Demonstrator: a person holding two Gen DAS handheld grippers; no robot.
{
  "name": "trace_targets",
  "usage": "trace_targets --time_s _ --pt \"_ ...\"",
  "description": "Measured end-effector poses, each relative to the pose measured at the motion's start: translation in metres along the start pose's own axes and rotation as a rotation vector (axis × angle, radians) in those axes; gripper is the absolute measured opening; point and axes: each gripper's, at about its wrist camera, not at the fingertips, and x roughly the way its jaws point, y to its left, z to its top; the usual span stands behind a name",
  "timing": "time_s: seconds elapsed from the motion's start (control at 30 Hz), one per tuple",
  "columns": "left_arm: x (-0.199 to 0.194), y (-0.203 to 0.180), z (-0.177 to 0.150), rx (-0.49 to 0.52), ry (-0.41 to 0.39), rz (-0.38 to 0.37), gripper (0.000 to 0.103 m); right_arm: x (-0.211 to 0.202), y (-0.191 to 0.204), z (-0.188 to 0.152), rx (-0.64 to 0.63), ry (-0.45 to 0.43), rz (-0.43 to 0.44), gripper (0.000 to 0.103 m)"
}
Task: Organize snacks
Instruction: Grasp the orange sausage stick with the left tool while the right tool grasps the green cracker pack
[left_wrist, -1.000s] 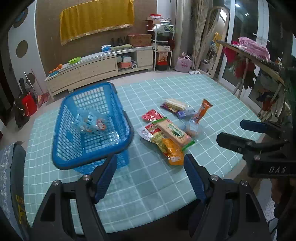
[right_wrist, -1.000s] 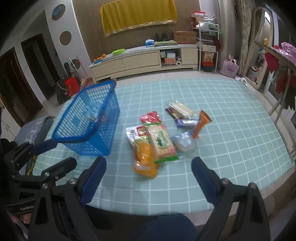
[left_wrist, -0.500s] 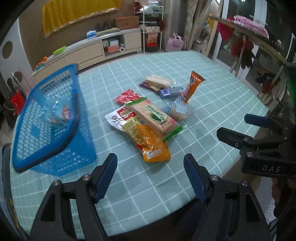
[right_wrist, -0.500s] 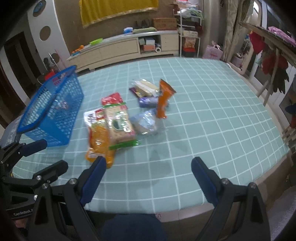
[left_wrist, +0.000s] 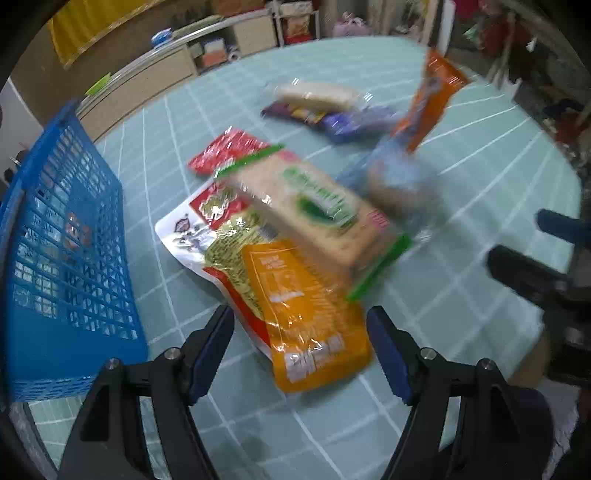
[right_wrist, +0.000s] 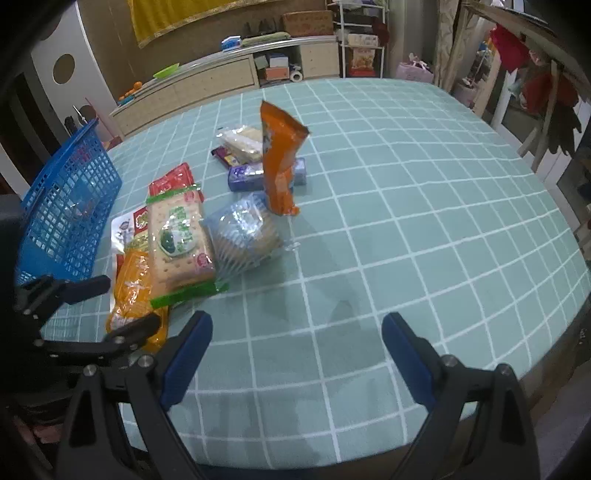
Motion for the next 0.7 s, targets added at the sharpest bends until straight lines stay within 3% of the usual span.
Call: trace_targets --time_s 0.33,0.4,0.63,0.7 --pt "0.006 0.0 -0.002 -0.037 0.022 -0.008 0.075 0.006 -0.002 -0.005 0.015 0.023 0.021 0.095" --pt "0.007 -0.001 -0.006 -0.073 0.056 -0.077 0.074 0.004 0.0 -0.006 0.011 0.022 0.023 0.095" --pt "-0.007 -0.007 -0.013 -0.085 0.029 -0.073 0.036 0.0 0.001 -0.005 0.008 0.025 0.009 0.095" --pt "-0.016 -0.005 -0.013 -0.102 0.011 -0.08 0.032 -0.002 0.004 -0.005 0.0 0.024 0.01 0.095"
